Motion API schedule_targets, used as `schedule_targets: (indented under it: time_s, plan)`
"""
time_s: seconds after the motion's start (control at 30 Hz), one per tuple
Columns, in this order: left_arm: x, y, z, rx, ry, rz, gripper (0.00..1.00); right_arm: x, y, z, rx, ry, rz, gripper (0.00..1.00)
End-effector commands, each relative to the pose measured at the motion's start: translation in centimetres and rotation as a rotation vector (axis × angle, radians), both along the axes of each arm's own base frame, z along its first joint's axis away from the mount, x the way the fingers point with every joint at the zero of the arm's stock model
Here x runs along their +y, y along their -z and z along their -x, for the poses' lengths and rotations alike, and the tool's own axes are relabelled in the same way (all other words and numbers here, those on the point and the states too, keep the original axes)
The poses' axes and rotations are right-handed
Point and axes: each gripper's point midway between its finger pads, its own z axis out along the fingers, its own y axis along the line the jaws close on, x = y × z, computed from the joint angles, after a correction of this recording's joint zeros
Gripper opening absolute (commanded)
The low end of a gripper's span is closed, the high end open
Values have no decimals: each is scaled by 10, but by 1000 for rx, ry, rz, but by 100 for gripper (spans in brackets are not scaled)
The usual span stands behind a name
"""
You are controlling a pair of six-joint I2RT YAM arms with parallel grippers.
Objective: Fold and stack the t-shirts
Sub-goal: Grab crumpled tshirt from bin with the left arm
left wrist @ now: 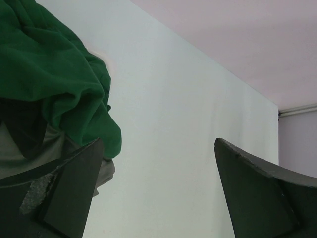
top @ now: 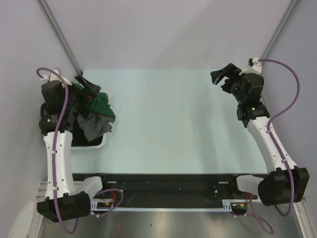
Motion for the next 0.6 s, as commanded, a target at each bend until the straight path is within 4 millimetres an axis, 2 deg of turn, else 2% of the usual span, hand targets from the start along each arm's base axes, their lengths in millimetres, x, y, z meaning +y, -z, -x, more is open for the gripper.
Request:
schedule_targets:
  time_s: [0.0, 0.3, 0.4, 0.43, 0.5, 0.57]
  plan:
    - [-1, -9, -3, -66, 13, 3, 100, -1, -12, 5, -7, -3, 13, 100]
    - [8, -16, 1, -82, -43, -24, 100, 2, -18, 12, -6, -26, 8, 100]
    - [18, -19, 5, -92, -89, -71, 100, 8, -20, 12, -9, -50, -24, 100]
    - [30, -19, 6, -87, -152, -92, 99, 9, -29, 12, -23, -59, -34, 100]
    - [41, -20, 5, -67, -206, -111, 99, 11, -31, 14, -14, -77, -22, 100]
    - [44, -27, 3, -61, -223, -109, 100, 7, -41, 14, -39, -60, -5, 100]
